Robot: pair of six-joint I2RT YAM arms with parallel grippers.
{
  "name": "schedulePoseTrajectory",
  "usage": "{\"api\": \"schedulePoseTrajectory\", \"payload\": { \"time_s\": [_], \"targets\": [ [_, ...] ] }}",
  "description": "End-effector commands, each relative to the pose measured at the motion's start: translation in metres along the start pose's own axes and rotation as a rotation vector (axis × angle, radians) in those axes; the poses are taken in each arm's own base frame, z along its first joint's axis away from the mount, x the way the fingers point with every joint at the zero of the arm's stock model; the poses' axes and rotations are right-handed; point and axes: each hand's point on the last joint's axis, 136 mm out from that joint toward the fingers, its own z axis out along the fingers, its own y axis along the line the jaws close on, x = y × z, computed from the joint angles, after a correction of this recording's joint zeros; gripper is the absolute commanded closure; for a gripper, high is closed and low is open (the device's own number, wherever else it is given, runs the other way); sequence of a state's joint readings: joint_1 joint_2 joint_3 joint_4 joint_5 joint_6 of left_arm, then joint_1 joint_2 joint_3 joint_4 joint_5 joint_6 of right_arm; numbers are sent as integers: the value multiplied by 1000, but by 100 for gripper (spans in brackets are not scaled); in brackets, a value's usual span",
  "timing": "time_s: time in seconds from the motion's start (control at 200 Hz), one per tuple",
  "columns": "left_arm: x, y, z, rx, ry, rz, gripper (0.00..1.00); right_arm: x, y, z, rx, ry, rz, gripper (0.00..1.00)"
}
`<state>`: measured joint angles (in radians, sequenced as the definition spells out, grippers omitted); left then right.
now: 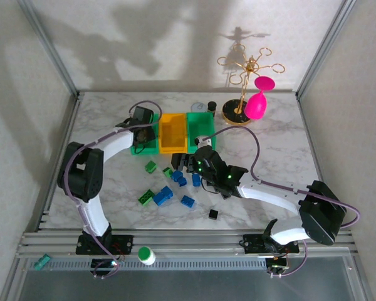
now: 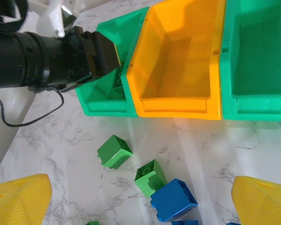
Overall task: Sort the legos into containers by color
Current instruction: Place the lego in the container, then pick up the lego from the center of the table.
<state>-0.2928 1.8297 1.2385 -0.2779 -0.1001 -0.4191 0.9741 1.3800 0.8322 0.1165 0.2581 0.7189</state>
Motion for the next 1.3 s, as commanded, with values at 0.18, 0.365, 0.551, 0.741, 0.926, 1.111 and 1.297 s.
{"api": "schedulePoseTrajectory", "payload": {
  "time_s": [0.18,0.365,0.551,0.741,0.926,1.111,1.297],
  "targets": [
    [-13,3,-65,70,-68,-48,64,2,4,-8,-31,2,-13,1],
    [23,8,-102,96,-70,-21,63,21,7,-3,-49,89,-69,1],
    [65,10,-123,124,-49,32,59,33,5,-8,-97,95,-59,1],
    [101,6,-115,132,-2,115,51,39,6,-11,-125,96,-50,1],
    [118,3,-90,89,38,136,45,34,6,-17,-146,58,-35,1],
    [123,-3,-69,86,43,167,35,32,6,-18,-139,55,-45,1],
    [121,-6,-52,53,37,203,28,31,5,-20,-134,56,-44,1]
  ]
}}
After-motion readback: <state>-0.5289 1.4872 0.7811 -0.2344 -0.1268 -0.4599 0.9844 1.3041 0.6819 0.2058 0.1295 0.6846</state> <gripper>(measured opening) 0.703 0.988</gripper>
